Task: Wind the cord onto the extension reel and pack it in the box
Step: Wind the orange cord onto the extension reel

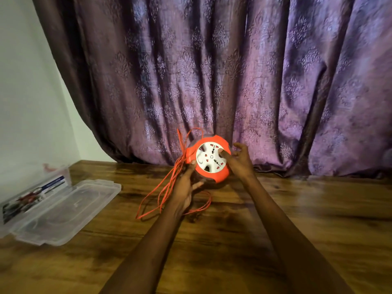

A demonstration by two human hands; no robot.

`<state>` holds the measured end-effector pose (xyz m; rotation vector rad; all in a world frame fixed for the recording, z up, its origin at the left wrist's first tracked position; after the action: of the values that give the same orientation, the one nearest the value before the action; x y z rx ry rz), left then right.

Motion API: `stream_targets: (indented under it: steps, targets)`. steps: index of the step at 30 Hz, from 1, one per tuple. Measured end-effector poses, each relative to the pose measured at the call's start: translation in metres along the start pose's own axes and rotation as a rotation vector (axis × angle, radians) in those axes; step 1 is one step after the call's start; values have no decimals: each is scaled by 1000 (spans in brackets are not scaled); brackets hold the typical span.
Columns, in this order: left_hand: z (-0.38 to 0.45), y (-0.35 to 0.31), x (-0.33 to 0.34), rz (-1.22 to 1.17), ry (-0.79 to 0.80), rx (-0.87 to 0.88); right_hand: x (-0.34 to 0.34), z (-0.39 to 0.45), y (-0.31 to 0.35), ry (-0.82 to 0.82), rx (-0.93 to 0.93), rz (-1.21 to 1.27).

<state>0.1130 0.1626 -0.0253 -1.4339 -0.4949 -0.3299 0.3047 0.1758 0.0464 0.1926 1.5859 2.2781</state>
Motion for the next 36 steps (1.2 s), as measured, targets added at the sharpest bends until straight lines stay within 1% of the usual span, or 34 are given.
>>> stream_targets:
  steps: [2,3,4,6,9,11,14,16,18,20,22,24,27,29,32,34,36]
  targets:
    - [-2,1,1,-70,15,-36,11,-2,-2,174,68,212]
    - [-3,2,3,-101,24,-59,13,-4,-3,216,95,280]
    - [-5,3,6,-128,29,-81,13,-4,-4,224,112,330]
    - [-9,4,13,-173,34,-94,9,0,-1,167,89,363]
    - [-15,5,22,-180,65,-68,4,4,13,52,-27,308]
    - [-20,9,28,-85,103,-72,0,6,20,-20,-77,301]
    - [-29,20,36,205,114,-97,-8,9,27,-75,-132,285]
    - [-35,25,42,389,151,-95,-14,13,29,-82,-152,251]
    - [-39,24,50,446,200,-50,-18,14,28,-77,-158,263]
    - [-42,15,59,346,240,-14,-23,15,23,-83,-148,273]
    - [-42,-3,64,232,253,62,-28,16,17,-82,-127,273]
    - [-36,-24,60,136,236,153,-31,17,10,-61,-103,285]
    - [-24,-50,42,-25,177,204,-32,18,7,-2,-83,301]
    - [-19,-61,31,-55,158,256,-31,18,7,32,-88,291]
    - [-13,-77,24,77,110,380,-26,15,12,73,-109,290]
    - [-9,-86,21,251,78,480,-22,12,17,105,-128,298]
    - [-6,-90,17,408,87,550,-20,10,20,130,-134,297]
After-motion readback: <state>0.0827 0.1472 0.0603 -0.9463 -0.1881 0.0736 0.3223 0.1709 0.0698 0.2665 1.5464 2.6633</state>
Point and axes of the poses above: each hand's wrist, its own z-axis towards the middle knuckle, its own x-axis out of the palm, y = z × x, the point moved 7 cm from there along z, towards the middle knuckle, and after that the axes turned 4 degrees about -y, right-handed, at the moved point
